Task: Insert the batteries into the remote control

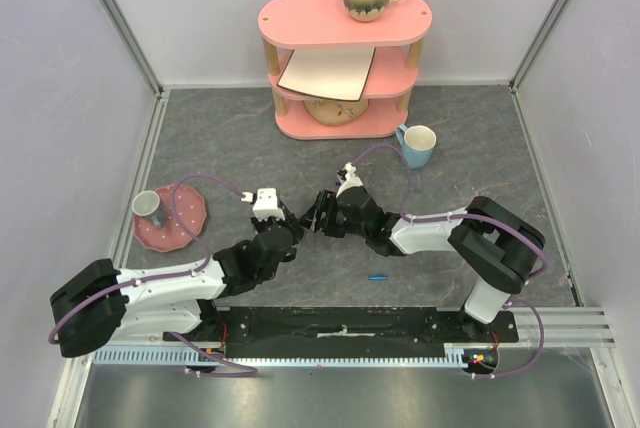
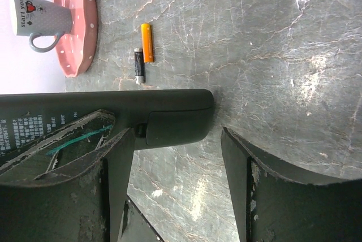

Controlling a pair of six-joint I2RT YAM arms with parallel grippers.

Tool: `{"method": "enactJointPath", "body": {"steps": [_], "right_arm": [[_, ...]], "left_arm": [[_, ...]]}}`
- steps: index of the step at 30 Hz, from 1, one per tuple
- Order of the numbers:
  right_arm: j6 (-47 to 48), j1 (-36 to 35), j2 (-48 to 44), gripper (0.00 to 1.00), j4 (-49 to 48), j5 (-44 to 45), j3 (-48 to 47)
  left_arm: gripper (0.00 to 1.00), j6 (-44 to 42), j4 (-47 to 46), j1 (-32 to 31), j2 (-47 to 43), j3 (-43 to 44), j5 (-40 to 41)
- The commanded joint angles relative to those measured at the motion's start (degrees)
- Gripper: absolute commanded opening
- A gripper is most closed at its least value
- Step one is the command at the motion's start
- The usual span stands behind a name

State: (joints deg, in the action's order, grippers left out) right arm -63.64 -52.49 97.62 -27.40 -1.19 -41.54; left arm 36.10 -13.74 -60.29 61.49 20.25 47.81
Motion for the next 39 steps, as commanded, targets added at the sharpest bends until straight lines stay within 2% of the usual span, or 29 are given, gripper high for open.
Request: {"method": "enactJointPath", "body": {"steps": [1, 14, 19, 24, 34, 39], "right_arm": [[-0.9, -0.2, 1.7, 0.71, -3.7, 0.1, -2.5], [0.4, -0.1, 4.5, 0.70, -1.7, -0.1, -2.9], [3.3, -0.4, 5.1, 0.70, 4.4, 0.8, -5.6], [6.2, -0.7, 7.2, 0.65, 13.5, 2.4, -9.0], [6.0, -0.6, 9.7, 0.57, 15.6, 1.9, -8.6], [6.2, -0.7, 10.0, 0.45, 16.2, 1.6, -8.9]], "left_arm": [[0.02, 0.0, 0.2, -1.7, 0.1, -1.3, -2.6], [0.02, -0.4, -0.9, -2.1, 0.3, -1.1, -2.8], [0.02, -1.1, -1.3, -2.5, 0.7, -0.6, -2.9], [0.02, -1.9, -1.5, -2.9, 1.8, 0.3, -2.7], [0.02, -1.8, -1.6, -3.4, 2.7, 0.8, -2.3], [0.02, -1.9, -1.6, -3.5, 2.6, 0.8, -2.0]]}}
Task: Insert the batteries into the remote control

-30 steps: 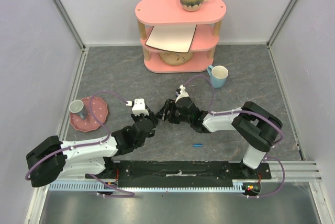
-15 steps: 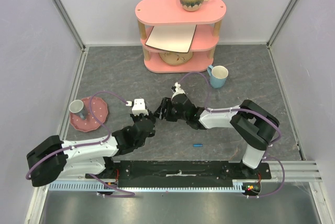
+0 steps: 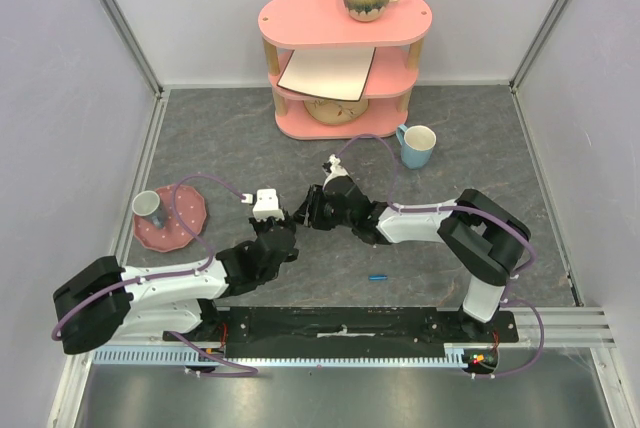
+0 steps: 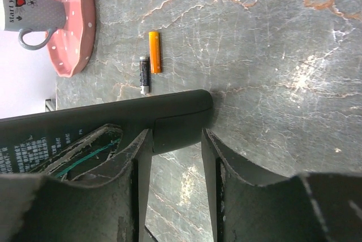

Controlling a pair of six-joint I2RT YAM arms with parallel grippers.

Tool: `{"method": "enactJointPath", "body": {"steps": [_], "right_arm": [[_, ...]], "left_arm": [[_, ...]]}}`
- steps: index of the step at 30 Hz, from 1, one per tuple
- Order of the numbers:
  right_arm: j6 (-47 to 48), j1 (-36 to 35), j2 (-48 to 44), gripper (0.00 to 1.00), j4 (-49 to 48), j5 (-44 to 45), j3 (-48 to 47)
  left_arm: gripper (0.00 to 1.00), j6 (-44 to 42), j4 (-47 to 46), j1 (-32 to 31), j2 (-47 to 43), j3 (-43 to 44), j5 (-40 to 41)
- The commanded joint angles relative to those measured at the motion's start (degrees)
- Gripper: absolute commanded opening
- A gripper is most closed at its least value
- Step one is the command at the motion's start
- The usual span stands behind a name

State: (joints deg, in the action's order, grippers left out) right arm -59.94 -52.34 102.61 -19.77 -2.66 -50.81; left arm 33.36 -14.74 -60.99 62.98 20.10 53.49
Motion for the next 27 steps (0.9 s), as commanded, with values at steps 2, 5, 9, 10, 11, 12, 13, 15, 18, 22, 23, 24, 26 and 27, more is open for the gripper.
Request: {"method": "enactJointPath", "body": {"steps": [2, 5, 9, 10, 11, 12, 13, 15, 18, 22, 23, 24, 26, 27], "right_arm": [[2.5, -0.8, 5.1, 0.40, 8.6, 2.9, 0.4], [2.3, -0.8, 5.3, 0.34, 8.6, 2.8, 0.7], [2.4, -0.8, 5.6, 0.28, 8.4, 2.7, 1.1], [2.4, -0.8, 5.6, 0.27, 8.4, 2.8, 1.1], [2.3, -0.8, 5.6, 0.24, 8.4, 2.8, 1.1], [2.3, -0.8, 5.7, 0.23, 8.5, 2.8, 1.2], [2.4, -0.8, 5.8, 0.21, 8.4, 2.8, 1.2], [2.3, -0.8, 5.8, 0.15, 8.6, 2.8, 1.2], [2.3, -0.8, 5.9, 0.04, 8.6, 2.8, 1.2], [2.5, -0.8, 6.0, 0.00, 8.6, 2.7, 1.4], [2.5, -0.8, 6.0, 0.00, 8.6, 2.8, 1.4], [2.5, -0.8, 5.9, 0.00, 8.6, 2.7, 1.5], [2.5, -0.8, 5.9, 0.00, 8.8, 2.8, 1.6], [2.5, -0.8, 5.9, 0.00, 8.9, 2.7, 1.7]], "left_arm": [[0.02, 0.9, -0.5, -2.8, 1.2, 1.0, -7.5], [0.02, 1.0, -0.3, -3.0, 1.1, 1.0, -7.4], [0.02, 0.9, -0.1, -3.0, 1.1, 1.0, -7.3], [0.02, 0.9, -0.1, -3.0, 1.1, 1.1, -7.1], [0.02, 0.9, 0.1, -3.0, 1.1, 1.1, -7.1], [0.02, 0.8, 0.1, -3.1, 1.0, 1.1, -7.0], [0.02, 0.9, 0.2, -3.1, 0.9, 1.1, -6.8], [0.02, 0.9, 0.4, -3.2, 1.0, 1.1, -6.7], [0.02, 1.0, 0.7, -3.1, 0.9, 1.3, -6.4], [0.02, 1.2, 1.0, -3.1, 0.8, 1.3, -6.0], [0.02, 1.1, 1.0, -3.1, 0.7, 1.3, -5.9], [0.02, 1.1, 1.1, -3.1, 0.7, 1.3, -5.9], [0.02, 1.1, 1.5, -3.1, 0.6, 1.3, -5.4], [0.02, 1.0, 1.7, -3.1, 0.6, 1.3, -5.2]]}}
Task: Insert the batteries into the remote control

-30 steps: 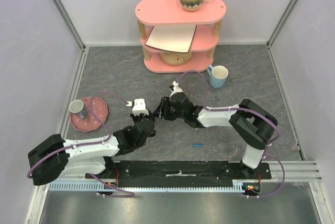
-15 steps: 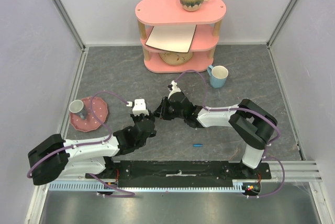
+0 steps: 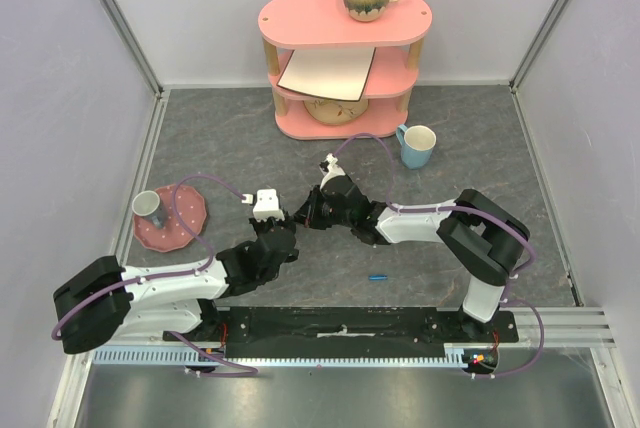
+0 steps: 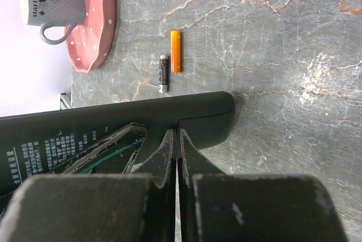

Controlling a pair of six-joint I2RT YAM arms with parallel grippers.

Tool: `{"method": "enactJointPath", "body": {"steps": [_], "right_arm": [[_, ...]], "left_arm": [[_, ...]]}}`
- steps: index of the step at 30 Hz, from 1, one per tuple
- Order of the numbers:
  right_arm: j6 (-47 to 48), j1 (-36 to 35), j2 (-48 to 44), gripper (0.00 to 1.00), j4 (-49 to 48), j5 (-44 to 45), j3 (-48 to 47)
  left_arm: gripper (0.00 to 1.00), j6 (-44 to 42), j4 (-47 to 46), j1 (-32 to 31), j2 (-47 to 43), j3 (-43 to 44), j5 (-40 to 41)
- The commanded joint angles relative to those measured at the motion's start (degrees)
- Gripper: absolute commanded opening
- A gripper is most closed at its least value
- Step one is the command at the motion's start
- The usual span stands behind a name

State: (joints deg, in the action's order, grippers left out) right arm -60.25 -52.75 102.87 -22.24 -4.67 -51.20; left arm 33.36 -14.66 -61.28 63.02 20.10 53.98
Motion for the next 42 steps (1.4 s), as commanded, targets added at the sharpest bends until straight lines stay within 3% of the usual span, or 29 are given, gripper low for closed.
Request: {"method": "enactJointPath", "body": {"steps": [1, 42], "right_arm": [[2.9, -0.4, 5.6, 0.00, 11.3, 4.8, 2.2], [3.6, 0.4, 2.5, 0.00, 9.9, 3.1, 6.7]], "left_arm": [[0.02, 0.9, 1.8, -2.8, 0.4, 1.4, -5.0], [0.02, 4.7, 7.9, -2.8, 1.0, 2.6, -0.5]]}}
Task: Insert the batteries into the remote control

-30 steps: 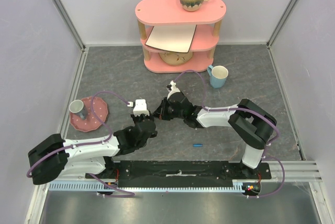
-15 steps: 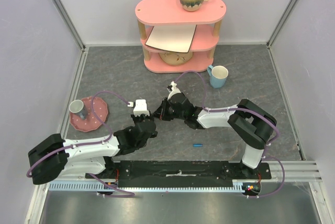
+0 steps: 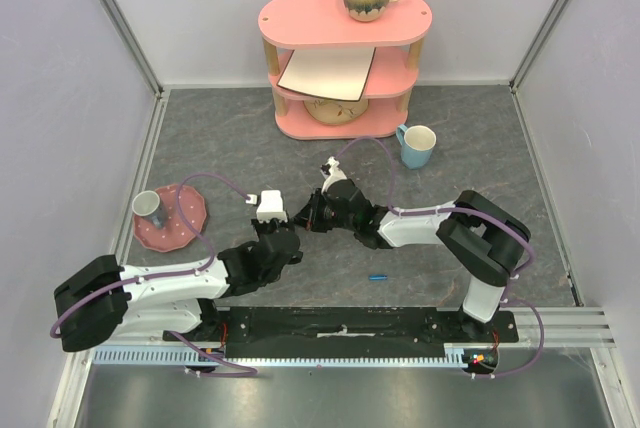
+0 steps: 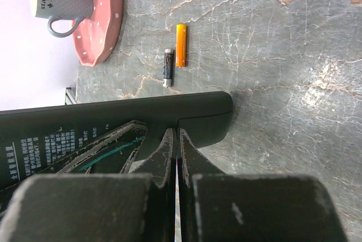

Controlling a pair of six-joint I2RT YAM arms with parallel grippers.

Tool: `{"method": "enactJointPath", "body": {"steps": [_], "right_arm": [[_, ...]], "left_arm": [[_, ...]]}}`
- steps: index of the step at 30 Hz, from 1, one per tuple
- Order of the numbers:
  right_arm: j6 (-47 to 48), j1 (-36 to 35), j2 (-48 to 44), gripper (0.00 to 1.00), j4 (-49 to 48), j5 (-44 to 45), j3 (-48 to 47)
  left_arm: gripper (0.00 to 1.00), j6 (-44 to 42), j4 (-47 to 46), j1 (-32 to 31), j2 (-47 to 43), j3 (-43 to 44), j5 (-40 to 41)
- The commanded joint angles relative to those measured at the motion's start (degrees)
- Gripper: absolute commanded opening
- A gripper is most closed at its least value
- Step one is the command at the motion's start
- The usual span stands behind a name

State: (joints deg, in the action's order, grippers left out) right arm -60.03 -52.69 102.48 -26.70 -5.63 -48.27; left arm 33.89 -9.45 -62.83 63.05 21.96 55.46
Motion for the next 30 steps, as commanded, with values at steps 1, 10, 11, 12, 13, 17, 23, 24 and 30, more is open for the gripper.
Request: {"method": "enactJointPath", "body": {"steps": [1, 10, 11, 12, 13, 17, 23, 24, 30], "right_arm": [[3.4, 0.3, 2.7, 0.00, 14.4, 4.0, 3.8], [3.5, 0.2, 1.7, 0.00, 14.1, 4.0, 4.2], [3.5, 0.3, 1.7, 0.00, 14.0, 4.0, 4.2], [3.5, 0.2, 1.7, 0.00, 14.0, 4.0, 4.2], [3.4, 0.2, 1.6, 0.00, 13.9, 3.9, 4.2], [3.4, 0.3, 0.8, 0.00, 13.3, 4.0, 4.8], [3.7, 0.2, 0.2, 0.00, 13.6, 4.0, 4.4], [3.7, 0.2, 0.2, 0.00, 13.9, 4.0, 4.1], [3.7, 0.2, -0.7, 0.00, 14.7, 4.2, 3.4]], "left_arm": [[0.02, 4.4, 2.8, -1.2, 0.9, 0.7, -2.1], [0.02, 5.2, 3.2, -1.2, 1.2, 0.9, -2.0], [0.02, 5.2, 3.2, -1.2, 1.3, 0.9, -2.1], [0.02, 5.4, 3.2, -1.2, 1.2, 0.9, -2.0], [0.02, 5.4, 3.2, -1.2, 1.2, 0.9, -2.2], [0.02, 5.6, 3.4, -1.2, 1.2, 0.9, -2.4], [0.02, 5.7, 3.4, -1.2, 1.4, 1.1, -3.5], [0.02, 5.8, 3.4, -1.2, 1.3, 1.2, -3.6], [0.02, 6.0, 3.3, -1.2, 1.0, 1.0, -4.5]]}}
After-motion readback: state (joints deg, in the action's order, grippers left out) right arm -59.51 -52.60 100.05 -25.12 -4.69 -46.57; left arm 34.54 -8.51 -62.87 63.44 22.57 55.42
